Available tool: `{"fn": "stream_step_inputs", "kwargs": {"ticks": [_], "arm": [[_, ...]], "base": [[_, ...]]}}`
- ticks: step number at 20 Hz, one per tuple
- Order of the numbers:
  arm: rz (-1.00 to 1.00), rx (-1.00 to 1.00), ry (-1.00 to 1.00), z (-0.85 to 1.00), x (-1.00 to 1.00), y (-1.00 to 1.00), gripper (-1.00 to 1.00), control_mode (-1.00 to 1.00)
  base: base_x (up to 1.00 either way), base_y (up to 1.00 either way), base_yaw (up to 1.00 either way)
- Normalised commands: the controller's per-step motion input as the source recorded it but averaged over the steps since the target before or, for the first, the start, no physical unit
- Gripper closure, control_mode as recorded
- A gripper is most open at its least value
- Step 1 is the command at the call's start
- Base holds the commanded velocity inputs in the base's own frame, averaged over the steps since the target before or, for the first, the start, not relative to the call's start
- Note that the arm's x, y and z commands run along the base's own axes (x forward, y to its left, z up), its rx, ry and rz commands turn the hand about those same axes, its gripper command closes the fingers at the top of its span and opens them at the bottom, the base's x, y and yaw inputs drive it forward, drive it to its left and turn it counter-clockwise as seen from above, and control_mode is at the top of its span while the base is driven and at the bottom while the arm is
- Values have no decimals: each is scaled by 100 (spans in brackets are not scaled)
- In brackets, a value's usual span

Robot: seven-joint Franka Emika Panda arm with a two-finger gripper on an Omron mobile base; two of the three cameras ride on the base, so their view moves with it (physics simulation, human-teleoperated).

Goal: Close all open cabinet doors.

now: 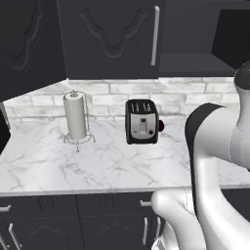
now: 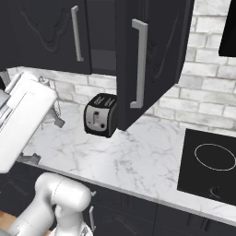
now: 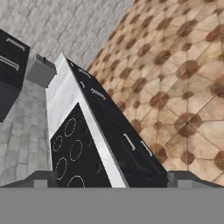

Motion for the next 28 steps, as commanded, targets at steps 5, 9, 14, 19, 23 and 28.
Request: {"fn": "stream_step_inputs", "kwargs": {"ticks": [5,9,14,19,23,28], "arm": [[0,0,11,1,-45,-11,-100,-100],[0,1,11,5,-37,-13,-100,-100],[12,1,8,3,-3,-29,-100,-100],[36,11,1,4,12,-41,-100,-100],[36,20,0,2,1,-41,-100,-100],[24,28,0,5,22,-34,-100,-100]], "base": [[0,0,0],[0,0,0],[0,0,0],[0,0,0],[0,0,0],[0,0,0]]}}
